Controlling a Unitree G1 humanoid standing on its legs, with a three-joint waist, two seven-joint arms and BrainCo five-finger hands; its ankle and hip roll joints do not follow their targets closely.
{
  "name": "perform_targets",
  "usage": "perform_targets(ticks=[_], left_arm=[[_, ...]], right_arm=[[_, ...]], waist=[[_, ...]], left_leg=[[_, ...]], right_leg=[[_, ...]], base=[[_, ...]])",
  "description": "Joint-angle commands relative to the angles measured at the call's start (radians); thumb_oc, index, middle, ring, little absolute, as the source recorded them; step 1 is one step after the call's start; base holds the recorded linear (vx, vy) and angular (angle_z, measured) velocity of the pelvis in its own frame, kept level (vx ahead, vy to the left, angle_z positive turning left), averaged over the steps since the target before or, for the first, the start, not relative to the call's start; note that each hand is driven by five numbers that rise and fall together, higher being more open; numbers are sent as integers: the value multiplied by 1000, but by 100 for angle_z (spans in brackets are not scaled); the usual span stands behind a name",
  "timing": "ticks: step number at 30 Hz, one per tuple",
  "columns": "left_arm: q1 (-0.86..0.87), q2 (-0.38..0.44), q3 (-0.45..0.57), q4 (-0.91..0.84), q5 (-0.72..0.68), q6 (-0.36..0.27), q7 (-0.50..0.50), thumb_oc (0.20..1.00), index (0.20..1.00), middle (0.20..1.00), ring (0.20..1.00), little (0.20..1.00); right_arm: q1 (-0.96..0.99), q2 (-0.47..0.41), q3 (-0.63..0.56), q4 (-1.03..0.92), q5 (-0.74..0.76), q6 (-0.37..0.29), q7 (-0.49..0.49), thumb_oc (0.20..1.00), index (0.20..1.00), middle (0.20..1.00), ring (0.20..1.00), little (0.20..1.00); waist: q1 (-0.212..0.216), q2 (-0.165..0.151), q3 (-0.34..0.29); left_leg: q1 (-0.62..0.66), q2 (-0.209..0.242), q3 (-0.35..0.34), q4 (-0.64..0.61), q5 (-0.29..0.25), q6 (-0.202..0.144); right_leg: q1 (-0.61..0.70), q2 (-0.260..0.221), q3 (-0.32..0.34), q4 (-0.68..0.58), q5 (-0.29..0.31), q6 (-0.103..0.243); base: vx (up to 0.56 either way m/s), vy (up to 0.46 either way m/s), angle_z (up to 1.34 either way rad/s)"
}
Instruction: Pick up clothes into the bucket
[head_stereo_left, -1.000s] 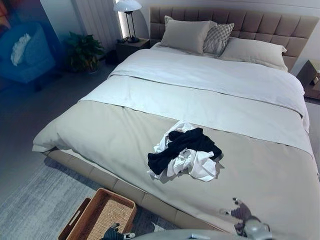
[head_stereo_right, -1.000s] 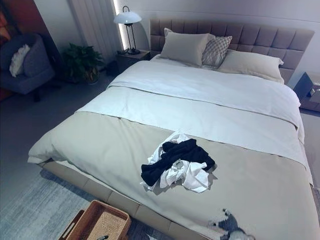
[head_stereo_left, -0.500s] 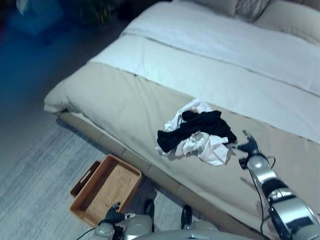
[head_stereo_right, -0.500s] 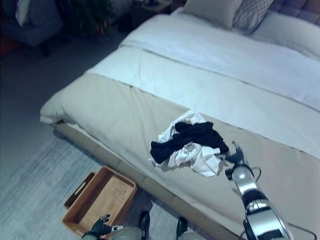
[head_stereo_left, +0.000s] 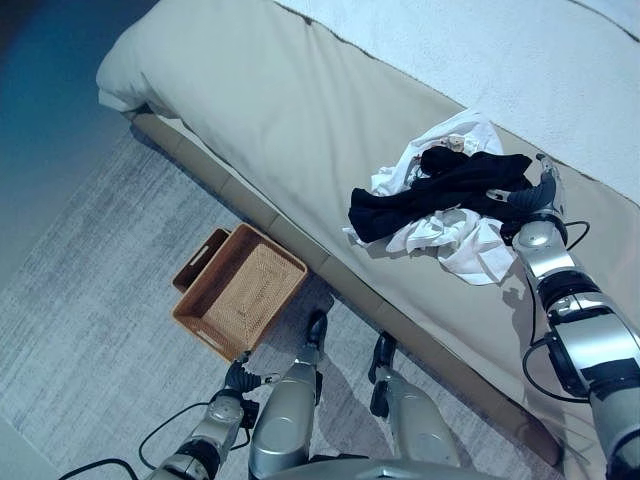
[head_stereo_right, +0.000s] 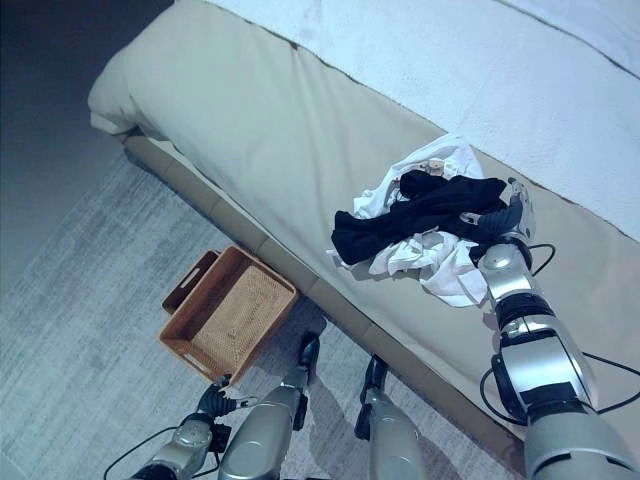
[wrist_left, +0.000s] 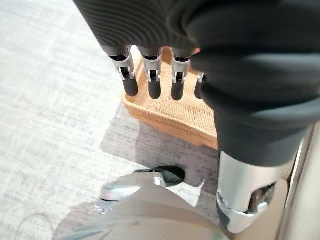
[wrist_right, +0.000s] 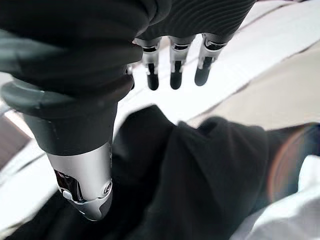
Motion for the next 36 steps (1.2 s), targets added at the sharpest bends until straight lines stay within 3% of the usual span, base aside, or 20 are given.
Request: perform_targets(ticks=[1, 6, 10, 11, 12, 19, 25, 36], left_arm=[[7, -38, -81, -48, -21, -24, 5, 1000, 1000, 1000, 1000, 1000], [-9, -40, -135, -108, -32, -39, 17, 1000, 1000, 1000, 1000, 1000], [-29, -46, -135, -101, -65, -44, 27, 1000, 1000, 1000, 1000, 1000], [-29, -46, -135, -101, -65, -44, 27, 1000, 1000, 1000, 1000, 1000], [-36, -47, -129, -95, -78, -45, 31, 1000, 1000, 1000, 1000, 1000], [-56, -63, -101, -86, -127, -54, 49, 1000, 1000, 1000, 1000, 1000], [-58, -63, -108, -81, -119, -62, 53, 1000, 1000, 1000, 1000, 1000], [-27, -45, -59, -12, -73, -54, 39, 1000, 1000, 1000, 1000, 1000]], right_arm=[[-73, -51, 102, 9, 15, -11, -52, 1000, 1000, 1000, 1000, 1000], [-176, -42, 187, 87, -27, 1, -68, 1000, 1000, 1000, 1000, 1000], [-250, -43, 247, 161, -66, 31, -33, 1000, 1000, 1000, 1000, 1000], [-250, -43, 248, 162, -65, 30, -33, 931, 931, 931, 931, 931], [-279, -47, 261, 181, -71, 37, -19, 203, 203, 203, 203, 203], [-307, -48, 255, 157, -45, 28, -35, 200, 200, 200, 200, 200], [-313, -46, 238, 41, 29, -19, -71, 200, 200, 200, 200, 200], [-285, -50, 193, -199, 71, -69, -89, 200, 200, 200, 200, 200]], waist=[[2, -20, -17], [3, -2, 21], [9, -10, 40], [9, -10, 40], [9, -15, 49], [-6, -28, 60], [-26, -43, 51], [-53, -72, -35]], left_leg=[[-5, 0, 8, -10, 9, 3], [-72, 10, 25, -36, 39, -6], [-124, 14, 39, -41, 53, -12], [-124, 14, 40, -41, 53, -12], [-146, 16, 44, -43, 62, -16], [-156, 20, 60, -57, 72, -22], [-107, 17, 70, -53, 53, -20], [63, 13, 107, -67, 4, -5]], right_leg=[[-29, -43, 26, 17, 39, 43], [-100, -23, 52, -45, 93, 53], [-146, -8, 73, -91, 134, 63], [-146, -8, 73, -91, 134, 63], [-169, -2, 82, -102, 148, 65], [-187, 8, 97, -129, 166, 68], [-145, 5, 114, -135, 160, 70], [4, -5, 134, -131, 135, 72]], base=[[-51, -19, -6], [-53, -5, -9], [-33, -30, -18], [-27, -33, -20], [-15, -28, -15], [1, -11, -8], [10, 11, -9], [29, 30, -8]])
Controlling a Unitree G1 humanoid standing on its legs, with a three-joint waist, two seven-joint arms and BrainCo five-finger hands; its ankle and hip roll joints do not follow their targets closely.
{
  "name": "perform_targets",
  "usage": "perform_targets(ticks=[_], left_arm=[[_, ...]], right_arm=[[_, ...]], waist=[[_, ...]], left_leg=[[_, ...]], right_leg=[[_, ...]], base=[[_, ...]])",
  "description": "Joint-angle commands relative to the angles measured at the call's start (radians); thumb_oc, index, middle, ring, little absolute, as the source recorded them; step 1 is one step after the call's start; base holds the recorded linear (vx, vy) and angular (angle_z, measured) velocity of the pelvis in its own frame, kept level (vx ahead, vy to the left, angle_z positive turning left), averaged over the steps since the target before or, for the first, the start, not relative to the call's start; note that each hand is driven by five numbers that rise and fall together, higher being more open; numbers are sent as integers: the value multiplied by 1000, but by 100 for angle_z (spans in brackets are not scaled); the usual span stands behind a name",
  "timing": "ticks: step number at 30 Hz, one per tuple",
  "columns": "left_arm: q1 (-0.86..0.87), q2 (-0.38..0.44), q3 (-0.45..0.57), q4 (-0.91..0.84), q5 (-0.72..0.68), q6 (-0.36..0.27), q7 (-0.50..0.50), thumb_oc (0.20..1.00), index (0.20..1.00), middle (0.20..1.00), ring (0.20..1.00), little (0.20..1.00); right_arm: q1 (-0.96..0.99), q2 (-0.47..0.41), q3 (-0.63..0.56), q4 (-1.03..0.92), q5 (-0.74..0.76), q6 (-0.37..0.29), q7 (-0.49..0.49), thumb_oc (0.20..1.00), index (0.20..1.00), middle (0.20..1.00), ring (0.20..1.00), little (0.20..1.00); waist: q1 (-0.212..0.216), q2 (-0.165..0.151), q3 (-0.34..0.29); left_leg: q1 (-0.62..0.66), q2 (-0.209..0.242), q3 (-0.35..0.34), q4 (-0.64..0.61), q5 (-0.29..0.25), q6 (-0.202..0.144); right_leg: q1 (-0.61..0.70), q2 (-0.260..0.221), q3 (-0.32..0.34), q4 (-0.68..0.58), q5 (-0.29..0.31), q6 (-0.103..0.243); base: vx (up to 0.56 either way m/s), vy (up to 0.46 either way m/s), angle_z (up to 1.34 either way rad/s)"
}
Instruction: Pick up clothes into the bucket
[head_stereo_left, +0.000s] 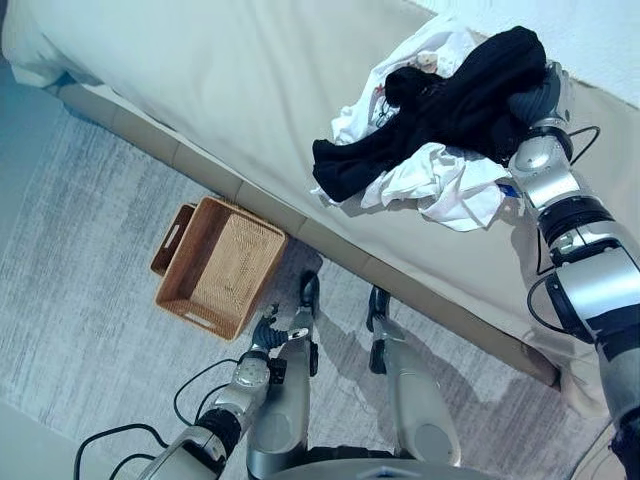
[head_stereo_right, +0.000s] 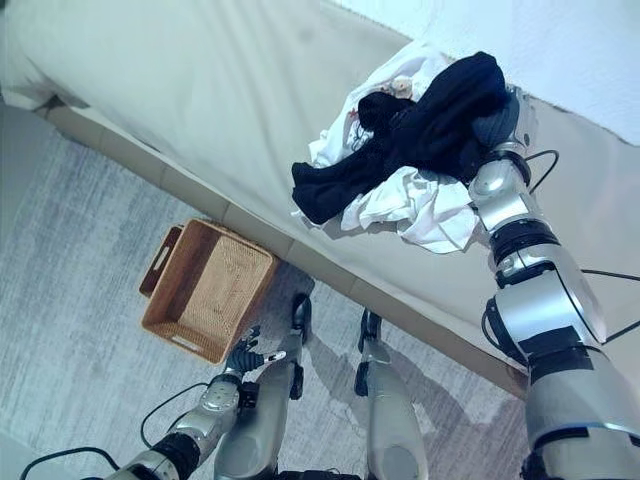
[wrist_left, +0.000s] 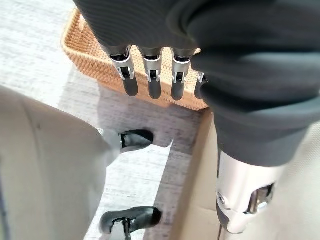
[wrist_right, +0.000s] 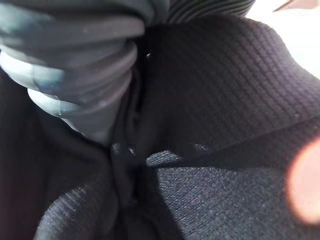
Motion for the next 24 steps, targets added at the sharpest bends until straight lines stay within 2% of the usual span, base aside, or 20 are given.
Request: perform_targets(ticks=[1, 8, 9, 11, 13, 15, 17, 18, 20, 21, 24], left_arm=[[55, -14, 28, 72, 45, -6, -2, 1000, 1000, 1000, 1000, 1000], [88, 3, 68, 100, 97, 9, -16, 1000, 1000, 1000, 1000, 1000], [99, 7, 83, 99, 104, 13, -22, 1000, 1000, 1000, 1000, 1000], [104, 10, 94, 89, 102, 13, -29, 1000, 1000, 1000, 1000, 1000], [120, 15, 101, 69, 96, 13, -35, 1000, 1000, 1000, 1000, 1000], [139, 20, 104, -20, 70, 5, -60, 1000, 1000, 1000, 1000, 1000], [143, 22, 99, -45, 67, 8, -68, 1000, 1000, 1000, 1000, 1000], [153, 41, 88, -143, 60, -1, -92, 1000, 1000, 1000, 1000, 1000], [158, 51, 81, -183, 56, 2, -99, 1000, 1000, 1000, 1000, 1000], [152, 63, 83, -261, 21, 3, -118, 1000, 1000, 1000, 1000, 1000], [141, 74, 76, -343, -39, 9, -142, 1000, 1000, 1000, 1000, 1000]], right_arm=[[-16, -52, -12, -103, 25, -71, -59, 200, 200, 200, 200, 200], [24, -94, -88, -228, 1, -80, -89, 200, 200, 200, 200, 200], [50, -107, -116, -263, -6, -83, -96, 200, 200, 200, 200, 200], [73, -128, -148, -297, -6, -84, -100, 200, 200, 200, 200, 200], [93, -137, -159, -315, -8, -82, -98, 200, 200, 200, 200, 200], [114, -164, -208, -351, 4, -86, -106, 200, 200, 200, 200, 200], [123, -171, -214, -359, 8, -87, -102, 200, 200, 200, 200, 200], [130, -197, -236, -396, 22, -89, -96, 200, 200, 200, 200, 200], [141, -201, -249, -414, 29, -91, -96, 200, 200, 200, 200, 200], [150, -219, -258, -444, 29, -86, -91, 200, 200, 200, 200, 200], [152, -231, -264, -439, 45, -79, -81, 200, 200, 200, 200, 200]], waist=[[-9, -57, -103], [-20, -63, -179], [-24, -66, -215], [-29, -71, -250], [-28, -72, -265], [-35, -73, -316], [-36, -74, -328], [-40, -72, -359], [-42, -73, -373], [-49, -72, -401], [-58, -73, -431]], left_leg=[[60, -33, 7, 1, -53, 2], [172, -40, 38, 8, -98, 14], [202, -42, 46, 10, -111, 18], [239, -42, 51, 15, -126, 20], [262, -41, 54, 13, -132, 20], [308, -37, 57, 15, -149, 23], [325, -38, 58, 16, -155, 25], [349, -37, 62, 17, -167, 27], [366, -35, 65, 14, -171, 27], [390, -36, 70, 12, -178, 27], [417, -34, 77, 7, -185, 29]], right_leg=[[73, -53, 17, -91, 58, 81], [178, -58, 35, -90, 29, 86], [211, -57, 37, -92, 21, 86], [250, -55, 40, -91, 8, 87], [273, -56, 39, -94, 5, 87], [324, -58, 36, -96, -11, 89], [342, -57, 37, -98, -15, 89], [364, -57, 37, -98, -23, 91], [382, -58, 36, -102, -25, 91], [405, -57, 41, -106, -30, 92], [430, -56, 45, -111, -35, 92]], base=[[59, 38, -15], [78, 51, -12], [105, 31, -14], [133, 27, -6], [82, 11, -1], [92, 17, 0], [94, 10, -1], [126, 14, -11], [98, 12, -9], [66, 10, -1], [67, 16, -11]])
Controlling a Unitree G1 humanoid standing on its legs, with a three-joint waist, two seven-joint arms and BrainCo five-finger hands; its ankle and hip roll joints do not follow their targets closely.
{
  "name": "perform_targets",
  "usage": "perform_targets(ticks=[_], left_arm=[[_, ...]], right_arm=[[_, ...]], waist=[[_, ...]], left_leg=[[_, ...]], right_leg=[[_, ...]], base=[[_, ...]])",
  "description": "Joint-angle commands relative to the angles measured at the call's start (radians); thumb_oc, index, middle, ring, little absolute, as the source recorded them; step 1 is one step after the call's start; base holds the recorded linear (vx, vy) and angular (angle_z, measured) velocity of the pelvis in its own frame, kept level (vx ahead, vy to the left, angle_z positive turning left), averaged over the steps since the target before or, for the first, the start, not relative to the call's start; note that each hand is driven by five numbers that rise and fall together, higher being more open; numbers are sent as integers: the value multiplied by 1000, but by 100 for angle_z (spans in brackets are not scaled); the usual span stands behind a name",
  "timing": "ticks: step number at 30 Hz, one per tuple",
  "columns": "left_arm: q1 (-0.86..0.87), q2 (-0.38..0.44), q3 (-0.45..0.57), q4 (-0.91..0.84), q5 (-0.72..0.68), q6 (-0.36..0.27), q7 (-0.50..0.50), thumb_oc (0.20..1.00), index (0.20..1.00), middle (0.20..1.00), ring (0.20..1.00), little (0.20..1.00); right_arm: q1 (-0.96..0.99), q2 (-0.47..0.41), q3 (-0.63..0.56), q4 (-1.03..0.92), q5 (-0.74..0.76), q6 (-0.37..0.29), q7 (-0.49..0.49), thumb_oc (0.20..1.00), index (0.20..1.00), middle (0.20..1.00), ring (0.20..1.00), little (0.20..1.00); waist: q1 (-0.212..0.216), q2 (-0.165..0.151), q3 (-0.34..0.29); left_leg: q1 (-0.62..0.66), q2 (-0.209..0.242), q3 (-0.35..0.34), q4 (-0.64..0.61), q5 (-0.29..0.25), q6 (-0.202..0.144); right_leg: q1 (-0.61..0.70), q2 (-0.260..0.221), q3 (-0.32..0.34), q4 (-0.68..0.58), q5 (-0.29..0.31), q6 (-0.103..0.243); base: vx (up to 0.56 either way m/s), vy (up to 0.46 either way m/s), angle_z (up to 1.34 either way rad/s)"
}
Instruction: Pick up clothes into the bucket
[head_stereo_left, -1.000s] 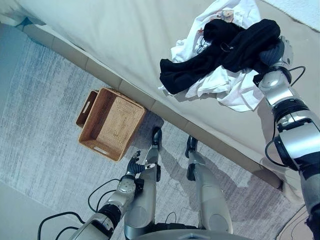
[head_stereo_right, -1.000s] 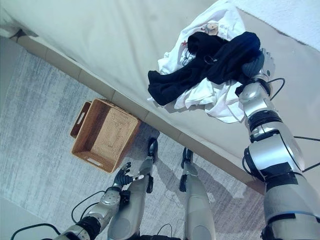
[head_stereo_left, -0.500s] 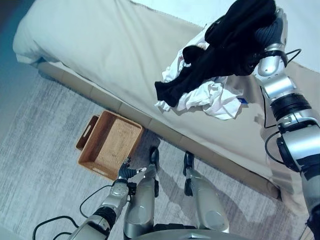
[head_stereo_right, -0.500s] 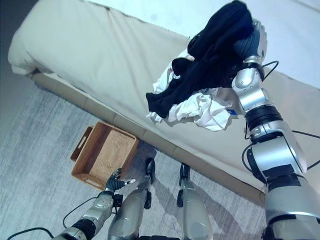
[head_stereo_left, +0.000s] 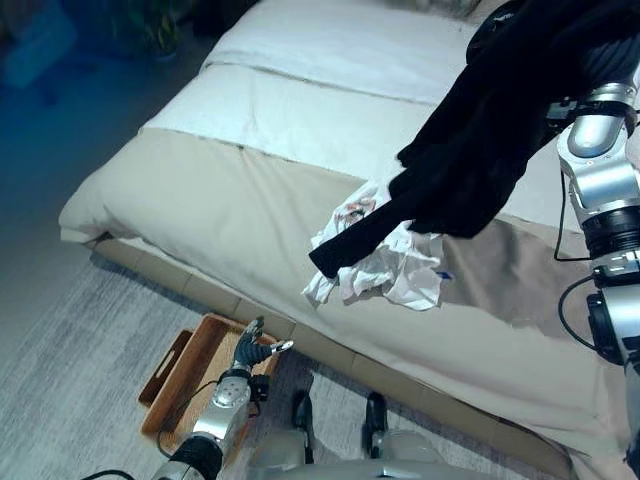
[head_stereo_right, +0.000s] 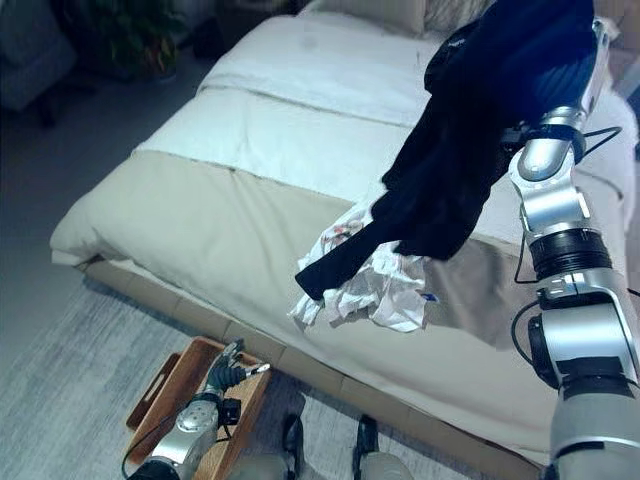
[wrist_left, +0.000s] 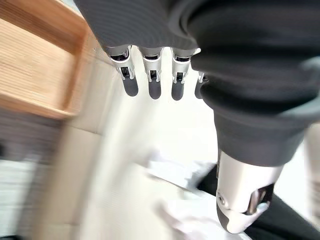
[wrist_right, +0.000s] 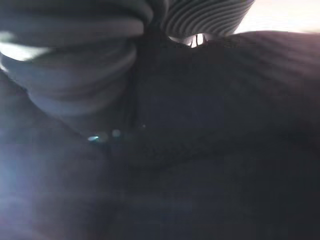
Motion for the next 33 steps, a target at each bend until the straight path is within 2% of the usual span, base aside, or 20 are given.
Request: perform_targets(ticks=[1, 5, 8, 10, 13, 20, 25, 33], left_arm=[[-12, 26, -45, -9, -64, -33, -31, 1000, 1000, 1000, 1000, 1000], [-109, 77, -76, -254, -170, -35, -65, 1000, 1000, 1000, 1000, 1000], [-192, 100, -81, -329, -182, -39, -58, 1000, 1000, 1000, 1000, 1000], [-218, 98, -86, -335, -177, -36, -51, 1000, 1000, 1000, 1000, 1000], [-348, 110, -123, -345, -161, -35, -39, 1000, 1000, 1000, 1000, 1000], [-498, 144, -199, -356, -162, -18, -61, 1000, 1000, 1000, 1000, 1000], [-578, 151, -246, -334, -154, -7, -70, 1000, 1000, 1000, 1000, 1000], [-684, 103, -310, -244, -179, 18, -72, 1000, 1000, 1000, 1000, 1000]], right_arm=[[-33, -70, -3, -32, 34, -52, -20, 200, 200, 200, 200, 200], [-18, -69, 8, -48, 104, -50, 26, 200, 200, 200, 200, 200], [7, -63, 23, -87, 119, -47, 58, 200, 200, 200, 200, 200], [19, -64, 21, -103, 129, -43, 69, 200, 200, 200, 200, 200], [31, -74, 72, -139, 162, -39, 148, 200, 200, 200, 200, 200], [71, -95, 172, -253, 208, -35, 286, 200, 200, 200, 200, 200], [105, -95, 193, -348, 211, -36, 329, 200, 200, 200, 200, 200], [130, -86, 252, -514, 261, -51, 413, 200, 200, 200, 200, 200]], waist=[[-3, -51, -133], [-22, -51, -175], [-31, -51, -195], [-32, -53, -197], [-41, -56, -206], [-44, -60, -220], [-49, -57, -218], [-58, -49, -202]], left_leg=[[5, -30, 0, 65, -107, 13], [39, -24, 11, 52, -111, 13], [52, -21, 14, 50, -115, 13], [50, -22, 16, 53, -108, 14], [59, -24, 19, 58, -114, 15], [74, -19, 26, 65, -120, 15], [81, -19, 25, 68, -121, 16], [96, -22, 16, 66, -127, 18]], right_leg=[[-15, -62, -20, 84, -61, 69], [11, -61, -15, 79, -62, 70], [20, -62, -14, 78, -63, 72], [18, -63, -12, 79, -56, 70], [28, -64, -8, 82, -59, 70], [40, -64, -1, 79, -55, 73], [51, -65, 0, 80, -56, 74], [65, -71, -6, 86, -63, 76]], base=[[44, 2, -7], [38, 4, -11], [-4, -1, -1], [-6, 0, -8], [-8, 9, -9], [-2, 1, -5], [0, 0, 0], [0, 0, 0]])
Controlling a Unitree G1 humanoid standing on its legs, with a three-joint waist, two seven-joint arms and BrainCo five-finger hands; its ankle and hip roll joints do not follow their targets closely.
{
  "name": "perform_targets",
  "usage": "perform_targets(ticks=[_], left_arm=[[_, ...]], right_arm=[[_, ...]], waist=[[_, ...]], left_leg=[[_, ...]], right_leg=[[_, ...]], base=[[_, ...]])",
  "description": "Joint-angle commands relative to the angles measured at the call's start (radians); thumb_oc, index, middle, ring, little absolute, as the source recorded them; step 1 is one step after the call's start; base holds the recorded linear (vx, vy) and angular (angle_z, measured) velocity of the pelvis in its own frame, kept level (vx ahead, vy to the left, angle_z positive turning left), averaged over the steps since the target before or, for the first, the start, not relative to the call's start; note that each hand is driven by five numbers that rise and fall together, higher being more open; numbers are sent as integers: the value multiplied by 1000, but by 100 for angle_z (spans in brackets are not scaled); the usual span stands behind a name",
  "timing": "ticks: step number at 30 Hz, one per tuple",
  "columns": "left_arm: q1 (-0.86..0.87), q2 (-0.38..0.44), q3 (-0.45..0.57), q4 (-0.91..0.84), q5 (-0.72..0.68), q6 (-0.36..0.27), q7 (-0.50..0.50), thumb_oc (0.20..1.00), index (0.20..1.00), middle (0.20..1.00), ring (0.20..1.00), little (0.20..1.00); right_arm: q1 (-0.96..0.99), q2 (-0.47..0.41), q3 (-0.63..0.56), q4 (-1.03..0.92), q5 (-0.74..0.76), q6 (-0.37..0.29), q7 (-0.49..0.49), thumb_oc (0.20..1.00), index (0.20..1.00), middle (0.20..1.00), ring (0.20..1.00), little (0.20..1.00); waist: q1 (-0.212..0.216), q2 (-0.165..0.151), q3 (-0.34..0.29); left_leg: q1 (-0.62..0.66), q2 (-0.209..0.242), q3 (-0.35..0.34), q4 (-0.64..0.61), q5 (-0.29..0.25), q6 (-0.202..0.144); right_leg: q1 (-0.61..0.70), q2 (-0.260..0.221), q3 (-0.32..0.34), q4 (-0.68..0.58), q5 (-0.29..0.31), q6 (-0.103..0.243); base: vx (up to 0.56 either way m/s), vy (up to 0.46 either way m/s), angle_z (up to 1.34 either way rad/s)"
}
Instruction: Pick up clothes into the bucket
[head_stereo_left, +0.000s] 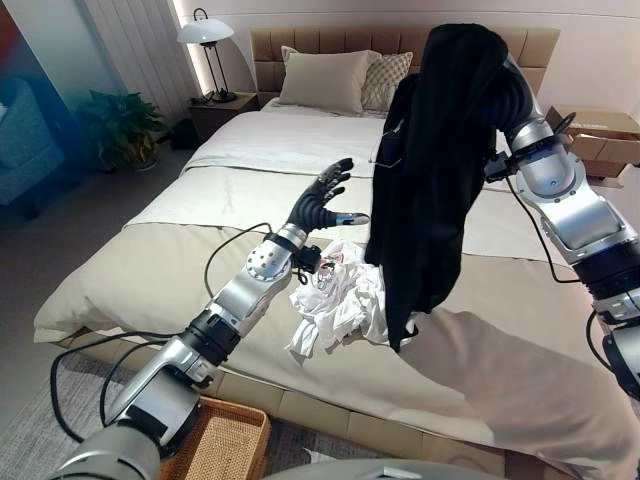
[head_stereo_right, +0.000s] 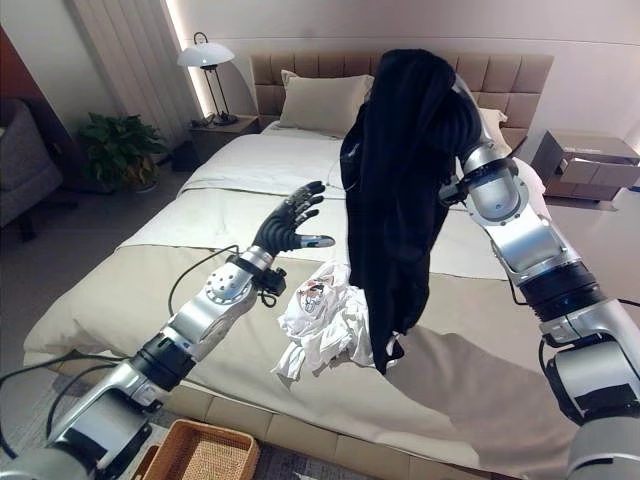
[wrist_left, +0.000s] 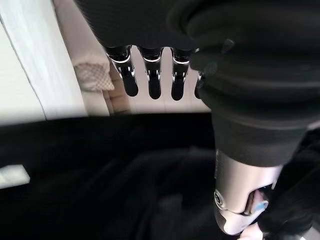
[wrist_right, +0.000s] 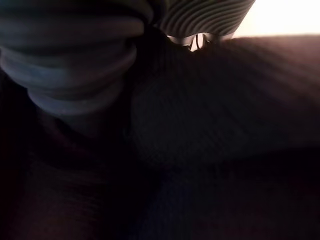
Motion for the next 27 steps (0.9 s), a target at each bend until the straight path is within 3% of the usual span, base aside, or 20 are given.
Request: perform_targets(ticks=[1, 11, 27], left_arm=[[-126, -39, -47, 107, -17, -21, 5, 1000, 1000, 1000, 1000, 1000], [-196, -61, -125, 119, 2, 12, -31, 1000, 1000, 1000, 1000, 1000], [-192, -173, -122, 164, -21, 33, -5, 1000, 1000, 1000, 1000, 1000]], right_arm=[[-31, -17, -7, -68, 58, -64, 20, 200, 200, 200, 200, 200], [-6, -32, 28, -224, 143, -70, 106, 200, 200, 200, 200, 200], [43, 11, 64, -418, 327, -76, 209, 200, 200, 200, 200, 200]], waist=[[23, -63, -69], [27, -63, -69], [23, -58, -57]], left_leg=[[3, -21, -34, 68, -95, 8], [-7, -23, -50, 71, -86, 7], [-8, -26, -59, 71, -88, 10]], right_leg=[[-5, -71, -50, 87, -53, 69], [-6, -75, -68, 89, -48, 71], [-3, -78, -74, 88, -50, 70]], base=[[0, 0, 0], [0, 0, 0], [-1, 0, 0]])
